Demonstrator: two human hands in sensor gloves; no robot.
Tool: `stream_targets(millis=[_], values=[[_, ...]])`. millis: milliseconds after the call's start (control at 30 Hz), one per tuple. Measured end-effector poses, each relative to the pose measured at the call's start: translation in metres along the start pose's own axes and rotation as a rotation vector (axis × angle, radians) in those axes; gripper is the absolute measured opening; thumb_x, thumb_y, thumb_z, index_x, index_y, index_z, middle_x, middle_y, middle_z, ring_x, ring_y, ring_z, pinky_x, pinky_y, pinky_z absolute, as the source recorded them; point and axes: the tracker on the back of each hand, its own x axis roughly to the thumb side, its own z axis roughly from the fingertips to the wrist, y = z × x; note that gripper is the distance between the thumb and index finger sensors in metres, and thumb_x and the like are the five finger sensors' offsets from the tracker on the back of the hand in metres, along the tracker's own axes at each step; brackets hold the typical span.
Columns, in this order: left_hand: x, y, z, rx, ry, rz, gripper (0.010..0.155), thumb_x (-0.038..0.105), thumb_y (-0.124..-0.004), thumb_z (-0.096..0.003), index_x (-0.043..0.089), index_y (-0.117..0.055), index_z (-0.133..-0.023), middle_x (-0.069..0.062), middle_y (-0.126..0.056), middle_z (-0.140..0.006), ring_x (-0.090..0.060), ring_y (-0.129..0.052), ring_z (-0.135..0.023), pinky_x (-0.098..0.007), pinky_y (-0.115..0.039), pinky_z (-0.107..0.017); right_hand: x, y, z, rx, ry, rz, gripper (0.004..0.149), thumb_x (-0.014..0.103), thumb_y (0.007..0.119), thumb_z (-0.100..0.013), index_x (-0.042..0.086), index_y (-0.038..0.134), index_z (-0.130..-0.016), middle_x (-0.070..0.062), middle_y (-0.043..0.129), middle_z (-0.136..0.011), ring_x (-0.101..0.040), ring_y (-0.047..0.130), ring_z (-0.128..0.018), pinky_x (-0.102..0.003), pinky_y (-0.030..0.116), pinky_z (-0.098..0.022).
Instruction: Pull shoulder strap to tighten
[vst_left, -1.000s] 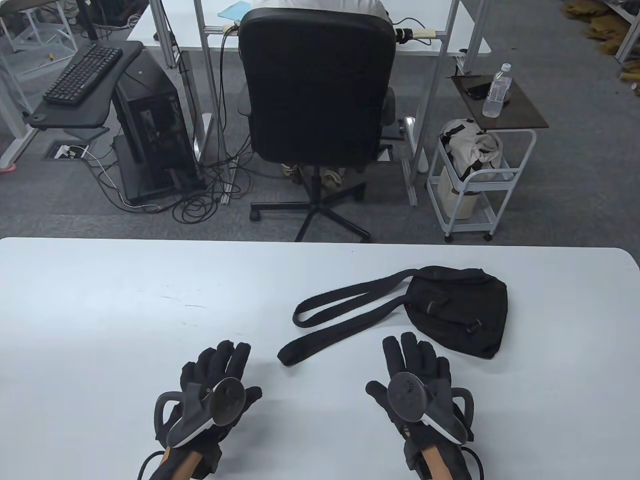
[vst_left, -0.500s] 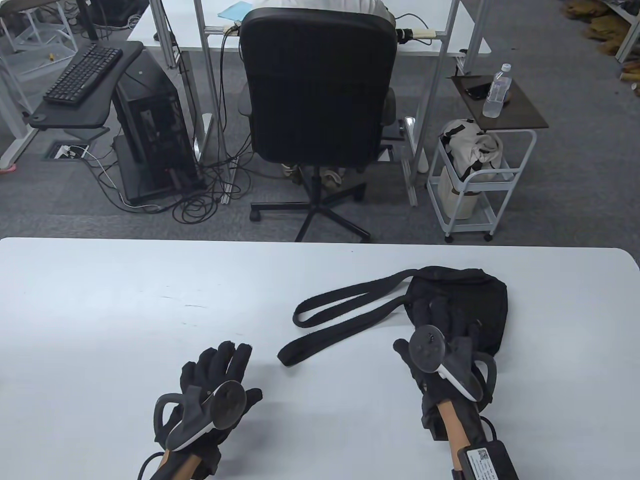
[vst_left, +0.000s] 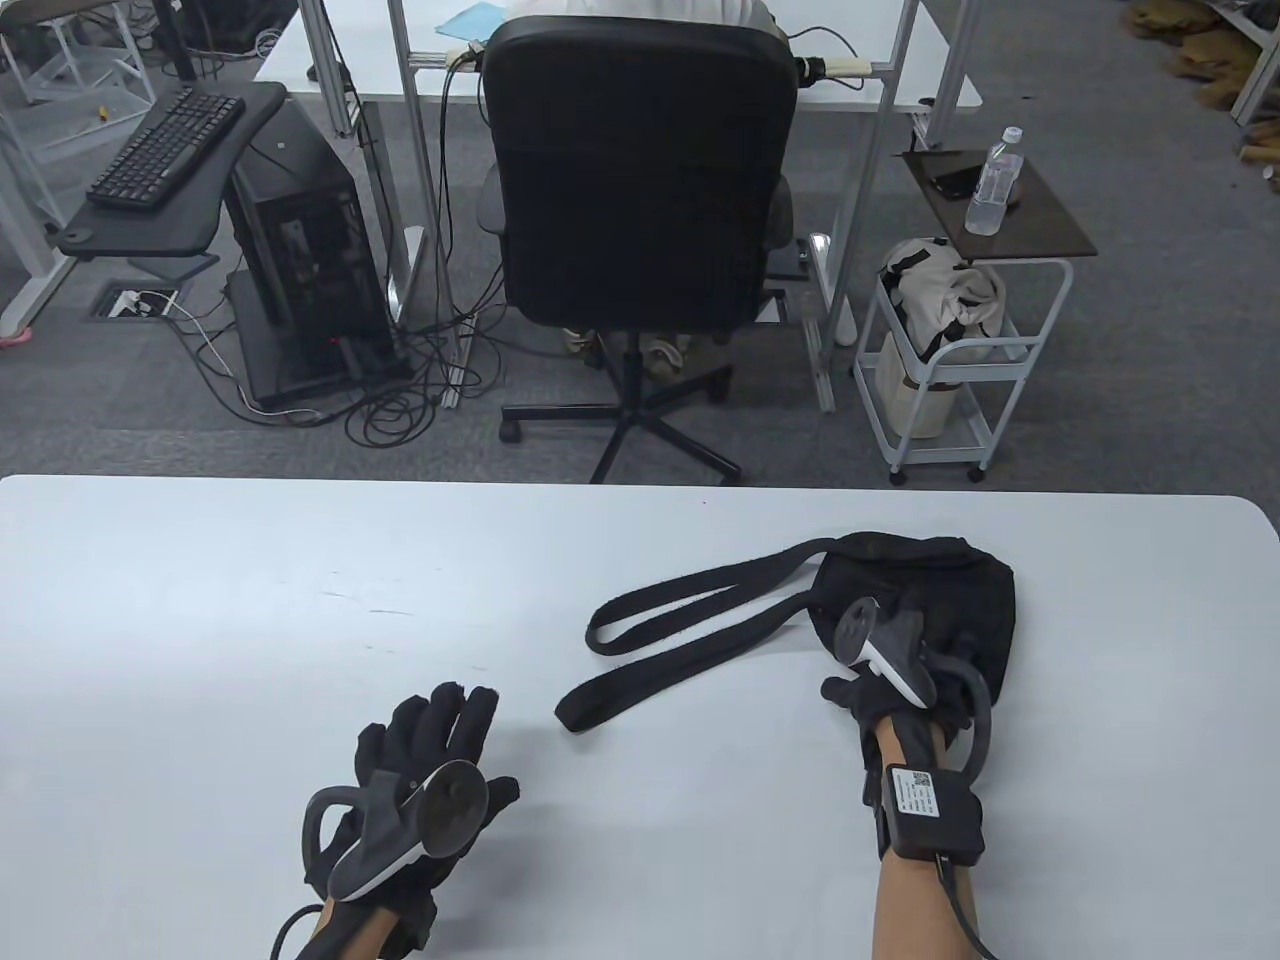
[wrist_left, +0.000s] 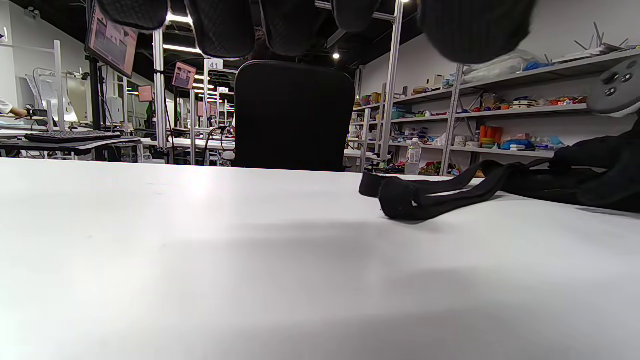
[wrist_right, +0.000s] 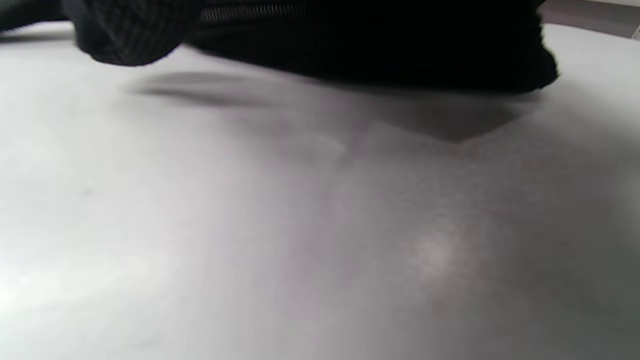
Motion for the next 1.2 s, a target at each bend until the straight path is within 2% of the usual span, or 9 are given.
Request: stream_targets(millis=[133, 200, 400, 567, 700, 833, 900, 1033, 1200], values=[[0.000, -0.002, -0.001, -0.017, -0.005, -0.001, 0.084, 0.063, -0.061, -0.0507, 0.032, -0.022, -0.118, -0.008, -0.030, -0.129, -0.045, -0.045, -0.117, -0.070, -0.044, -0.080, 0.003, 0.006, -0.008, 0.074, 0.027, 0.003, 0.098, 0.061, 0.068, -0.038, 0.033, 0.007, -0.110, -0.002, 0.008, -0.123, -0.034, 0.009, -0.113, -0.060, 0.009, -0.081], [-0.001, -0.002, -0.002, -0.022, -0.004, -0.007, 0.083, 0.063, -0.061, -0.0508, 0.033, -0.022, -0.118, -0.008, -0.030, -0.129, -0.045, -0.045, -0.117, -0.070, -0.044, -0.080, 0.003, 0.005, -0.009, 0.046, 0.039, 0.008, 0.089, 0.057, 0.067, -0.044, 0.034, 0.013, -0.112, -0.002, 0.016, -0.124, -0.033, 0.014, -0.115, -0.059, 0.011, -0.082], [-0.002, -0.002, -0.002, -0.027, -0.004, -0.008, 0.083, 0.063, -0.061, -0.0508, 0.033, -0.022, -0.118, -0.008, -0.031, -0.129, -0.045, -0.045, -0.117, -0.070, -0.044, -0.080, 0.014, 0.007, -0.014, -0.033, 0.020, 0.146, 0.077, 0.048, 0.059, -0.048, 0.029, 0.022, -0.113, -0.006, 0.031, -0.122, -0.033, 0.033, -0.114, -0.056, 0.022, -0.085], [-0.009, -0.002, -0.003, -0.029, 0.017, -0.001, 0.084, 0.063, -0.061, -0.0507, 0.032, -0.022, -0.118, -0.008, -0.032, -0.129, -0.045, -0.045, -0.117, -0.070, -0.044, -0.080, 0.022, 0.003, -0.021, -0.078, 0.018, 0.206, 0.071, 0.039, 0.062, -0.052, 0.024, 0.027, -0.112, -0.007, 0.041, -0.117, -0.035, 0.046, -0.110, -0.054, 0.031, -0.086], [-0.011, -0.003, -0.004, -0.034, 0.025, -0.003, 0.084, 0.063, -0.061, -0.0507, 0.032, -0.022, -0.118, -0.008, -0.032, -0.129, -0.045, -0.045, -0.117, -0.070, -0.044, -0.080, 0.025, 0.002, -0.028, -0.089, 0.037, 0.215, 0.067, 0.031, 0.068, -0.055, 0.024, 0.029, -0.109, -0.007, 0.044, -0.113, -0.034, 0.053, -0.106, -0.054, 0.038, -0.086], [-0.011, -0.003, -0.004, -0.037, 0.029, -0.002, 0.084, 0.063, -0.061, -0.0508, 0.032, -0.022, -0.118, -0.008, -0.032, -0.129, -0.045, -0.045, -0.117, -0.070, -0.044, -0.080, 0.024, 0.000, -0.037, -0.065, 0.054, 0.157, 0.064, 0.027, 0.068, -0.056, 0.026, 0.028, -0.106, -0.004, 0.043, -0.109, -0.032, 0.053, -0.102, -0.053, 0.040, -0.086], [-0.012, -0.003, -0.004, -0.040, 0.033, -0.001, 0.083, 0.063, -0.061, -0.0508, 0.032, -0.022, -0.118, -0.008, -0.032, -0.129, -0.045, -0.045, -0.117, -0.070, -0.043, -0.080, 0.024, 0.000, -0.039, -0.061, 0.067, 0.162, 0.062, 0.026, 0.066, -0.056, 0.027, 0.027, -0.105, -0.003, 0.043, -0.107, -0.031, 0.054, -0.100, -0.052, 0.041, -0.086], [-0.015, -0.005, -0.006, -0.049, 0.047, -0.011, 0.084, 0.063, -0.061, -0.0509, 0.032, -0.022, -0.118, -0.008, -0.031, -0.129, -0.045, -0.044, -0.117, -0.070, -0.043, -0.080, 0.022, -0.001, -0.034, -0.033, 0.070, 0.159, 0.060, 0.026, 0.058, -0.058, 0.028, 0.017, -0.102, -0.004, 0.032, -0.105, -0.031, 0.046, -0.095, -0.052, 0.038, -0.084], [-0.017, -0.007, -0.007, -0.056, 0.054, -0.032, 0.084, 0.063, -0.061, -0.0508, 0.032, -0.022, -0.118, -0.008, -0.031, -0.129, -0.045, -0.044, -0.117, -0.070, -0.043, -0.080, 0.019, -0.010, -0.025, -0.116, 0.068, 0.140, 0.059, 0.026, 0.057, -0.058, 0.028, 0.017, -0.100, -0.005, 0.032, -0.102, -0.031, 0.047, -0.091, -0.052, 0.040, -0.082]])
